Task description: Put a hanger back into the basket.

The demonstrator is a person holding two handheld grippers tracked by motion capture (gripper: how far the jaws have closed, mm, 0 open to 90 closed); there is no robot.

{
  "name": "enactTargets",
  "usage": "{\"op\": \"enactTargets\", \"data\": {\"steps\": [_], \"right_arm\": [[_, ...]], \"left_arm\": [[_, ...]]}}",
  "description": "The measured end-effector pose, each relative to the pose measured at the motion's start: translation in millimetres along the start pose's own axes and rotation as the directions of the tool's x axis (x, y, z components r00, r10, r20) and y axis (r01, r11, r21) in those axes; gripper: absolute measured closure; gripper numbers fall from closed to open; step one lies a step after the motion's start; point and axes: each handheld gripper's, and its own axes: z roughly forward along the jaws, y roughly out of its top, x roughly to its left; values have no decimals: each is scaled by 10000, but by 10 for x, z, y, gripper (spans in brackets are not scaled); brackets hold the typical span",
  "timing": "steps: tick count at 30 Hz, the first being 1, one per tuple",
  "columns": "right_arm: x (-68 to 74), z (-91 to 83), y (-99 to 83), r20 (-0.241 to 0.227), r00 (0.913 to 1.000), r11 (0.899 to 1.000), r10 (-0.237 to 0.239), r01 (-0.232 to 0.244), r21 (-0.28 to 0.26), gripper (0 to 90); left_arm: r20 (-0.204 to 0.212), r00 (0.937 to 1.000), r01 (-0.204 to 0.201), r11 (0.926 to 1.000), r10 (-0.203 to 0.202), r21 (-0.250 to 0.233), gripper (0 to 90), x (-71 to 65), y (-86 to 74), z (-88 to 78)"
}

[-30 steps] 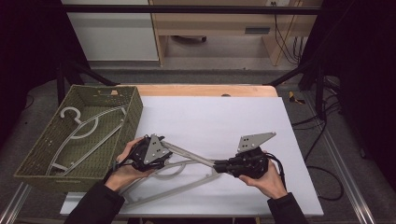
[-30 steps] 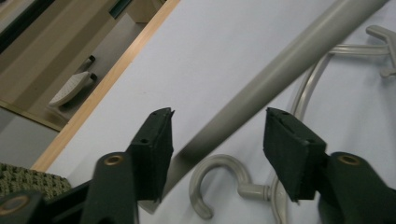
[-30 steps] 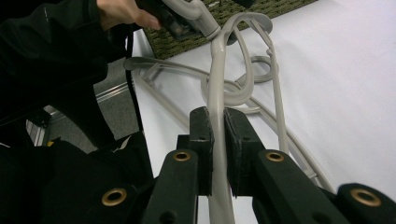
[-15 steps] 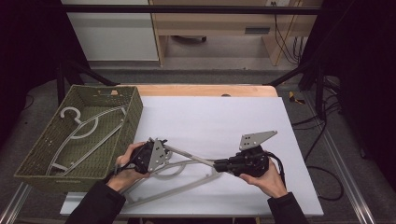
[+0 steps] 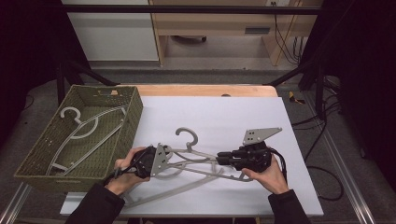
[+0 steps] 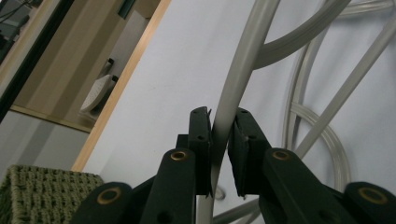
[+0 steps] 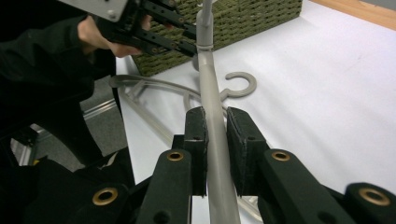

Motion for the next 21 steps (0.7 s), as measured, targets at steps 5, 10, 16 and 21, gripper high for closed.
{"op": "enactTargets", "data": {"steps": [5, 10, 16, 21], "right_arm": [[-8, 3, 15, 720, 9968, 9992, -341, 325, 231, 753], [-54, -73, 26, 1177, 9927, 9964, -271, 364, -771, 660], [-69, -192, 22, 2755, 9598, 9738, -528, 1107, -1989, 463], [-51, -263, -21, 3177, 9479, 9612, -212, 1067, -2542, 327]], "left_arm": [[179, 9995, -258, 9992, 252, 319, 820, -43, 44, -39], [379, 9989, 245, 9989, -260, 402, 828, -35, 79, -76], [133, 9917, 1263, 9882, -1279, 861, 829, 24, 93, -107], [-51, 9782, 2070, 9727, -2076, 1053, 829, 94, 122, -169]]}}
